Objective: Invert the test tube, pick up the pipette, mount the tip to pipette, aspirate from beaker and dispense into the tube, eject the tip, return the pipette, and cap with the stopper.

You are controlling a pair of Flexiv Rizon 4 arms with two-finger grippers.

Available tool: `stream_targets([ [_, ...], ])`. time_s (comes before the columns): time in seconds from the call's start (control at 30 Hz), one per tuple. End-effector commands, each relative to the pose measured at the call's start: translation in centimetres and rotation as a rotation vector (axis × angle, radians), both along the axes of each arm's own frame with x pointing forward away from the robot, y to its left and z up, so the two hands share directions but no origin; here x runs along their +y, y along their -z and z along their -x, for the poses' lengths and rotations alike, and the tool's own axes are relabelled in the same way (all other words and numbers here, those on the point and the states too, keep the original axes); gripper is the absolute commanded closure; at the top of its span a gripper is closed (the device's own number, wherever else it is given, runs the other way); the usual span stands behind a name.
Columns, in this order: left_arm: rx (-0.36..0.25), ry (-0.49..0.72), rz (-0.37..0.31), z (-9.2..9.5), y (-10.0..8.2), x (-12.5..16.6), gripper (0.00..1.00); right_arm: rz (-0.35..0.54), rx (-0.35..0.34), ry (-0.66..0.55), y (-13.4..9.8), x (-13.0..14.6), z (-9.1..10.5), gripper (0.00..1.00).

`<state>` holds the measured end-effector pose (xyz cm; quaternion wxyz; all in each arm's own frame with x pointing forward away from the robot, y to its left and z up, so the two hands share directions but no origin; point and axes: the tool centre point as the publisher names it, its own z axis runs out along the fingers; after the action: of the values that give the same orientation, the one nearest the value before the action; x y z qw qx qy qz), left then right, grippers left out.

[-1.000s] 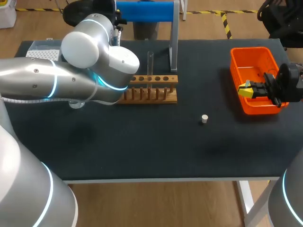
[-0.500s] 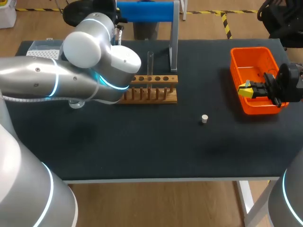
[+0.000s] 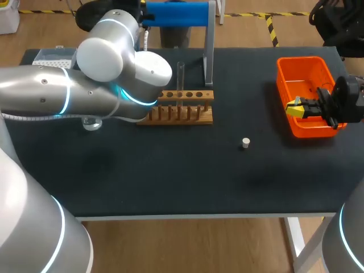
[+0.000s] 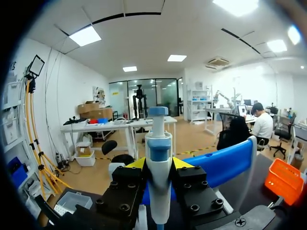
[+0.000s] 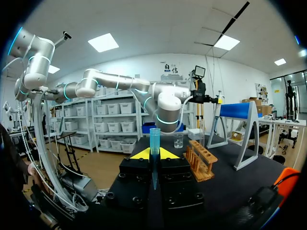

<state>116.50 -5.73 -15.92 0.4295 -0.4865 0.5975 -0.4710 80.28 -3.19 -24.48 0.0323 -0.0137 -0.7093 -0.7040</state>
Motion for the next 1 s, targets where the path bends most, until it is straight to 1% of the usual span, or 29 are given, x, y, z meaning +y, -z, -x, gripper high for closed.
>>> stream_targets([
  [0.03, 0.011, 0.07, 0.0, 1.2, -1.2, 0.7, 1.0, 0.001, 0.0, 0.0, 0.0, 0.0, 0.0, 1.0],
  [0.17, -0.003, 0.152, -0.002, 2.4, -2.2, 0.5, 1.0, 0.001, 0.0, 0.0, 0.0, 0.0, 0.0, 1.0],
  [0.23, -0.012, 0.207, 0.011, 3.1, -2.6, 0.4, 1.0, 0.001, 0.0, 0.0, 0.0, 0.0, 0.0, 1.0],
  [0.27, -0.007, 0.225, 0.002, 3.4, -2.9, 0.4, 1.0, 0.001, 0.0, 0.0, 0.0, 0.0, 0.0, 1.0],
  [0.5, -0.028, 0.373, 0.03, 6.1, -4.3, 0.3, 1.0, 0.001, 0.0, 0.0, 0.0, 0.0, 0.0, 1.0],
  [0.57, -0.026, 0.407, 0.021, 6.8, -4.6, 0.3, 1.0, 0.001, 0.0, 0.0, 0.0, 0.0, 0.0, 1.0],
  [0.63, -0.033, 0.468, 0.037, 7.5, -5.0, 0.2, 1.0, 0.001, 0.0, 0.0, 0.0, 0.0, 0.0, 1.0],
  [0.67, -0.027, 0.516, 0.039, 7.9, -5.2, 0.1, 1.0, 0.001, 0.0, 0.0, 0.0, 0.0, 0.0, 1.0],
  [0.7, -0.011, 0.558, 0.025, 8.2, -5.3, -0.2, 1.0, 0.001, 0.0, 0.0, 0.0, 0.0, 0.0, 1.0],
  [1.0, -0.011, 0.558, 0.025, 8.2, -5.3, -0.2, 1.0, 0.001, 0.0, 0.0, 0.0, 0.0, 0.0, 1.0],
])
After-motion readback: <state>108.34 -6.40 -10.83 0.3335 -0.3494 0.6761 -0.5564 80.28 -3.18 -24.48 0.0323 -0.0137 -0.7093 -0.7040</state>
